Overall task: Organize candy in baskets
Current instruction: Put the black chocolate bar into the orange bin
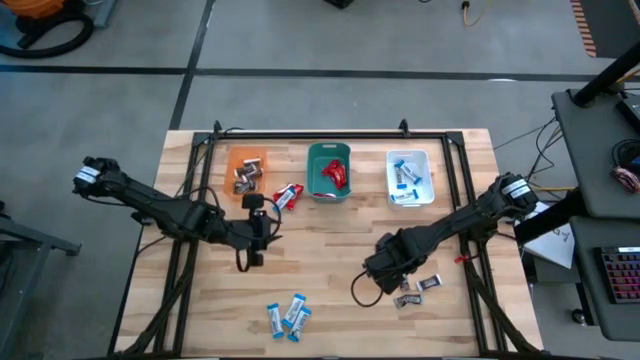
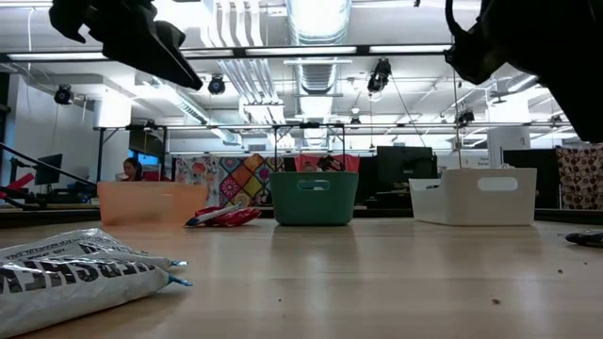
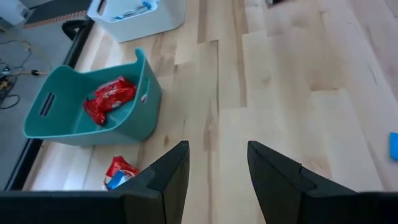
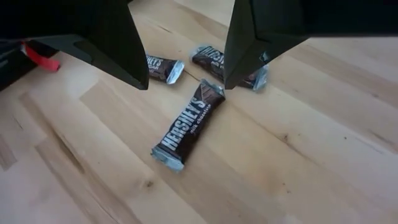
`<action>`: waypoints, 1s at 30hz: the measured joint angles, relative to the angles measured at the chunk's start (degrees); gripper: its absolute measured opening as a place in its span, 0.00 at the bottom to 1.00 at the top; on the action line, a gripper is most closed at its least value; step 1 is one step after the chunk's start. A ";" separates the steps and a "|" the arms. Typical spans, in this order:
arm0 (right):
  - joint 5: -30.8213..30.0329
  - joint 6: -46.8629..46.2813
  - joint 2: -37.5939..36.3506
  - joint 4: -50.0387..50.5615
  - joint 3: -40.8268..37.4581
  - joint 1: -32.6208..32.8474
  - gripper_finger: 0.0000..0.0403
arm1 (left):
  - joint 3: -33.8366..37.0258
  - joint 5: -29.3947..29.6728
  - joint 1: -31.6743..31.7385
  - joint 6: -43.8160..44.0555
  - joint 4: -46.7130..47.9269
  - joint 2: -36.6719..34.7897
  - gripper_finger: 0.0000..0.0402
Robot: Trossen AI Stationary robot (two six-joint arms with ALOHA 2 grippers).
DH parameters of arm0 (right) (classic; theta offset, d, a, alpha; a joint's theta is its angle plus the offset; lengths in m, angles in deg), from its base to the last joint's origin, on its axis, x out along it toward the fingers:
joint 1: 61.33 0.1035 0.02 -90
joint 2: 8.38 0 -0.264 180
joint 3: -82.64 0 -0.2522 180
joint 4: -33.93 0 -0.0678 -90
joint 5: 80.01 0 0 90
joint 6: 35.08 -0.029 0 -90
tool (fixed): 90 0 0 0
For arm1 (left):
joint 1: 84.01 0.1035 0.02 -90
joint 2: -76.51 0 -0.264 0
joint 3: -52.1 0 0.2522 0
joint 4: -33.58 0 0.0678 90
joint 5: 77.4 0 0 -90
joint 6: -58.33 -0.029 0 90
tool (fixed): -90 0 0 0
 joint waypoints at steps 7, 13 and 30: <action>-0.26 -2.74 0.00 -5.60 -5.37 0.09 0.50 | 0.02 0.23 0.00 0.45 0.23 0.03 0.36; 1.23 -5.01 0.00 -15.26 -12.58 0.35 0.50 | 0.09 0.23 0.00 0.71 0.49 0.03 0.36; 1.65 -4.21 -0.13 -29.24 -21.11 0.72 0.16 | 5.51 -11.85 -0.04 -6.48 -19.85 2.78 0.36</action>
